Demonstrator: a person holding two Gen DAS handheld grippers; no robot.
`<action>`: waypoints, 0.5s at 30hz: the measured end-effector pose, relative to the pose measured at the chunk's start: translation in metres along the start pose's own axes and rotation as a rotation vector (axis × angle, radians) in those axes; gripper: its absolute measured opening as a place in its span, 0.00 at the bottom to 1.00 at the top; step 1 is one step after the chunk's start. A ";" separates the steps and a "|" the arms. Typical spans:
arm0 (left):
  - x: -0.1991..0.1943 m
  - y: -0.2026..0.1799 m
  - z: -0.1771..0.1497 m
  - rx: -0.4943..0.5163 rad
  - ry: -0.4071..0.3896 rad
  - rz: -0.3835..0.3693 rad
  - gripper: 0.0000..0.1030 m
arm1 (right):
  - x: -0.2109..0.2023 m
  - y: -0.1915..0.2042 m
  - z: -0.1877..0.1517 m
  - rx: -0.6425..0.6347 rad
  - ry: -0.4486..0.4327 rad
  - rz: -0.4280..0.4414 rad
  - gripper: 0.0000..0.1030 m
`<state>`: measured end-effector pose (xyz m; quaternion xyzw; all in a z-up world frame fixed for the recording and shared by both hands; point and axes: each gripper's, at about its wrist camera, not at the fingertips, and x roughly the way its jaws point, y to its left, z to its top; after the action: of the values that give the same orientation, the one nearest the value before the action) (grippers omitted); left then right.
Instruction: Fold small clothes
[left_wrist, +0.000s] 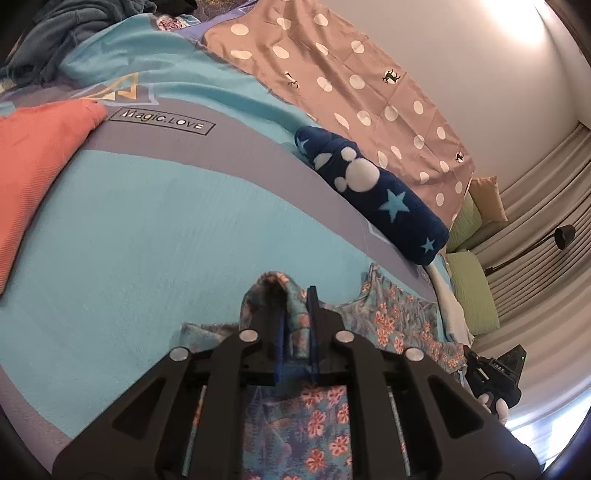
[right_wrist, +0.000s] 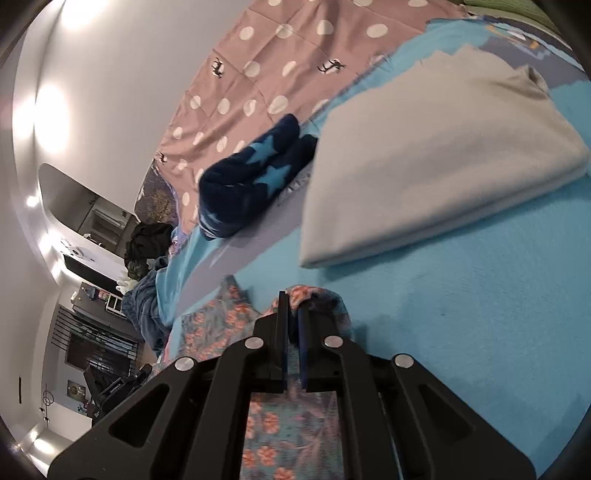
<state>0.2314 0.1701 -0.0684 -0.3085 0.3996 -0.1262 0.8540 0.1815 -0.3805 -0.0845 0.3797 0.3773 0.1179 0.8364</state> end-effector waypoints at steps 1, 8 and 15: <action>-0.001 0.001 -0.001 0.002 -0.001 -0.002 0.14 | -0.001 -0.001 0.000 0.005 0.003 0.006 0.06; -0.015 -0.009 -0.010 0.023 0.012 -0.047 0.35 | -0.010 0.007 -0.006 -0.005 0.029 0.029 0.19; -0.019 -0.009 -0.017 0.044 0.029 -0.035 0.26 | -0.017 0.018 -0.021 -0.080 0.077 -0.024 0.20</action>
<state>0.2064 0.1648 -0.0595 -0.2948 0.4039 -0.1542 0.8522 0.1564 -0.3654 -0.0709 0.3366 0.4089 0.1374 0.8370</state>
